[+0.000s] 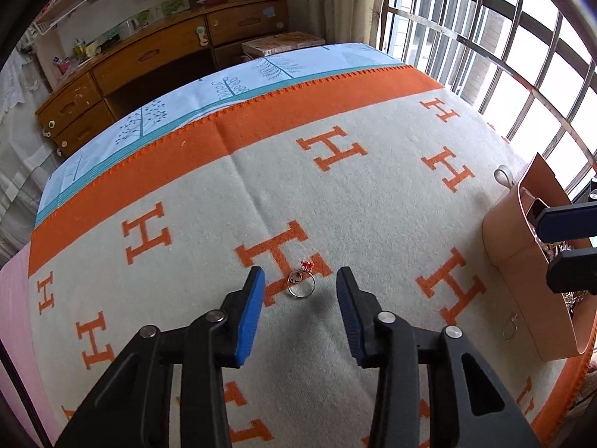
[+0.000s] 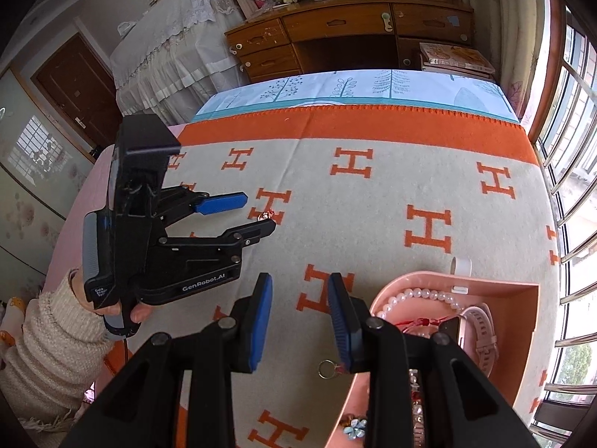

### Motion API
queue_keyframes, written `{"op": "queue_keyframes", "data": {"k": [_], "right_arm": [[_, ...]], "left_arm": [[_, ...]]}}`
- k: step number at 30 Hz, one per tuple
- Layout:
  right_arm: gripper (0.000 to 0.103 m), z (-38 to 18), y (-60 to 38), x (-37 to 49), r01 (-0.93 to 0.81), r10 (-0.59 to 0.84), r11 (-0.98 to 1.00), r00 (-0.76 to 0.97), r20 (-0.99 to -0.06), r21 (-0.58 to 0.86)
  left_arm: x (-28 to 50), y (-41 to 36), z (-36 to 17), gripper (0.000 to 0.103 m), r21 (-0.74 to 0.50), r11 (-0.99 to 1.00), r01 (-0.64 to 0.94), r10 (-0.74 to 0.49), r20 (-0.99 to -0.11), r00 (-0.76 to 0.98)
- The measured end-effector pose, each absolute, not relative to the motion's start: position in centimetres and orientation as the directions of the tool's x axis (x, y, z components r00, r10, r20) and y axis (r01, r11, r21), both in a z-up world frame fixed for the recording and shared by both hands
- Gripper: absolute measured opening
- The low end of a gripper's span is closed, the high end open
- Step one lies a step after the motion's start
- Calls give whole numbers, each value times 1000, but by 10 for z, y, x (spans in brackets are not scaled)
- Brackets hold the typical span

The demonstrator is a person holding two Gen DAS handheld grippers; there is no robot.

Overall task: Organize jewelry
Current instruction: 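Grasp the red-stone silver ring with the left gripper, then carry the ring into the pink box and open the left gripper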

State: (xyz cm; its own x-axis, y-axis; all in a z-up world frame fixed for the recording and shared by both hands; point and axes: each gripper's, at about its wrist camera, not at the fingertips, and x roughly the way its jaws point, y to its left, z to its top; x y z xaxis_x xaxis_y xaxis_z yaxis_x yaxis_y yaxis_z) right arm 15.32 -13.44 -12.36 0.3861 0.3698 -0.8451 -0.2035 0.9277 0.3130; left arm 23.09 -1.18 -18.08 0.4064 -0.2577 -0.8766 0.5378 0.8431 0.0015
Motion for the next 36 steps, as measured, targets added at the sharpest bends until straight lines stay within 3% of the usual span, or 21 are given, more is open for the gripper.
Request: {"op": "queue_keyframes", "data": {"k": [5, 9, 16, 24, 36], "right_arm": [[31, -126, -137, 152, -199, 375, 926, 383, -844, 321], [31, -127, -138, 149, -190, 382, 923, 377, -844, 334], [31, -121, -134, 139, -170, 385, 923, 354, -852, 346], [31, -106, -126, 124, -153, 369, 929, 373, -851, 336], [31, -102, -150, 91, -61, 335, 937, 443, -832, 345]], "left_arm": [[233, -13, -185, 30, -9, 833, 554, -273, -877, 396], [233, -14, -186, 13, -23, 826, 563, -289, -875, 388], [225, -15, -184, 13, -10, 829, 559, -281, -871, 402], [189, -16, -169, 13, -46, 785, 618, -353, -853, 384], [122, -26, -110, 13, -82, 721, 688, -471, -786, 401]]}}
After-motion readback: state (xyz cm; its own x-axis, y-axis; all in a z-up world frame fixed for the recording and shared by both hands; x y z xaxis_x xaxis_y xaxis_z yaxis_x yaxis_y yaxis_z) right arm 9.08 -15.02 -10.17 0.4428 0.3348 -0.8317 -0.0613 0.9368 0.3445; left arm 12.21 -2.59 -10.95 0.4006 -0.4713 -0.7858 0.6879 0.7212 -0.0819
